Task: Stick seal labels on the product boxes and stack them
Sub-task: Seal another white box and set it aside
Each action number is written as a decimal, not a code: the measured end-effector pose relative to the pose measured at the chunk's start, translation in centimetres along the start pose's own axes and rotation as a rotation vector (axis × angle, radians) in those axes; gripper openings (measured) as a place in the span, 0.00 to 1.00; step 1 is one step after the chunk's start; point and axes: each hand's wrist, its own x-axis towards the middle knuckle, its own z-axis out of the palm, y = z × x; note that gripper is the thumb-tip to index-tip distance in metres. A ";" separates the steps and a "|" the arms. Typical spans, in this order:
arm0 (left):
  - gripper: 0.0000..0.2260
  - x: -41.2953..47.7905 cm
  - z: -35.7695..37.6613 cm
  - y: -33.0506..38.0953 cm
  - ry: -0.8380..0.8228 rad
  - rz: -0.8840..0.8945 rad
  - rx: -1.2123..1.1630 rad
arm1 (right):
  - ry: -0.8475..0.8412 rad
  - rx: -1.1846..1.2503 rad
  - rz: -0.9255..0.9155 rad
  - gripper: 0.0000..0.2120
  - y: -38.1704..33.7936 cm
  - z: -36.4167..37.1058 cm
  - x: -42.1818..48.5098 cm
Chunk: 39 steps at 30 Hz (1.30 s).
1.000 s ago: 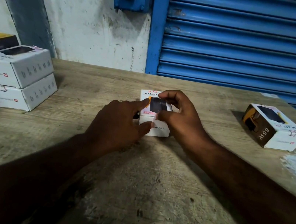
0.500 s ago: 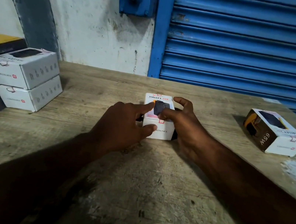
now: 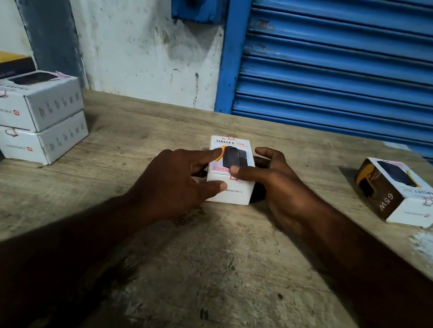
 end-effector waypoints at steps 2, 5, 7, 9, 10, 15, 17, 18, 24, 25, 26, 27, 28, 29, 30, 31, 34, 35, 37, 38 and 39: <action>0.30 -0.1 0.1 0.0 -0.011 -0.011 -0.053 | 0.054 -0.036 -0.037 0.33 0.2 0.0 0.1; 0.32 -0.1 0.2 0.4 -0.013 -0.005 -0.118 | 0.124 -0.066 -0.100 0.28 0.1 0.0 0.2; 0.35 0.0 0.2 0.6 -0.002 -0.011 -0.168 | 0.134 -0.032 -0.104 0.26 0.0 -0.2 0.2; 0.39 0.3 0.1 0.6 -0.006 -0.028 -0.223 | 0.105 0.085 -0.087 0.25 -0.2 -0.5 0.3; 0.40 0.4 0.1 0.4 -0.009 -0.040 -0.248 | 0.078 0.176 -0.084 0.26 -0.3 -0.7 0.2; 0.36 0.5 -0.3 0.1 -0.020 -0.036 -0.396 | -0.081 0.298 -0.108 0.22 -0.6 -1.3 0.0; 0.32 0.6 -0.3 0.0 -0.035 -0.008 -0.420 | -0.046 0.266 -0.134 0.28 -0.4 -1.4 0.2; 0.31 0.6 -0.4 0.0 -0.043 -0.005 -0.441 | -0.020 0.247 -0.146 0.32 -0.3 -1.5 0.4; 0.28 0.3 -0.1 1.1 -0.076 -0.038 -0.589 | -0.024 0.214 -0.174 0.32 -0.2 -1.3 0.0; 0.28 0.3 0.1 1.3 -0.082 -0.046 -0.596 | -0.020 0.195 -0.189 0.33 -0.2 -1.2 0.0; 0.29 0.3 0.3 1.3 -0.084 -0.052 -0.589 | -0.021 0.165 -0.203 0.34 -0.1 -1.1 0.0; 0.30 0.2 0.5 1.2 -0.087 -0.056 -0.570 | -0.020 0.134 -0.214 0.35 0.0 -1.1 0.1; 0.31 0.3 0.6 1.1 -0.087 -0.060 -0.548 | -0.017 0.107 -0.222 0.35 0.1 -1.1 0.2; 0.32 0.3 0.7 1.0 -0.084 -0.067 -0.522 | -0.018 0.089 -0.228 0.36 0.2 -1.1 0.2; 0.32 0.3 0.8 0.8 -0.076 -0.078 -0.495 | -0.019 0.077 -0.234 0.36 0.2 -1.1 0.2; 0.31 0.3 0.8 0.8 -0.066 -0.085 -0.470 | -0.020 0.069 -0.242 0.36 0.3 -1.1 0.3; 0.29 0.4 0.8 0.7 -0.045 -0.106 -0.435 | -0.014 0.057 -0.258 0.34 0.3 -1.1 0.3; 0.29 0.4 0.7 0.7 -0.054 -0.104 -0.434 | -0.009 0.054 -0.257 0.33 0.3 -1.1 0.2; 0.28 0.4 0.5 0.8 -0.085 -0.094 -0.434 | -0.006 0.053 -0.255 0.33 0.3 -1.1 0.2; 0.27 0.3 0.3 0.8 -0.097 -0.092 -0.436 | -0.009 0.052 -0.253 0.32 0.3 -1.1 0.2; 0.26 0.3 0.2 0.9 -0.104 -0.091 -0.439 | -0.010 0.048 -0.250 0.32 0.4 -1.1 0.2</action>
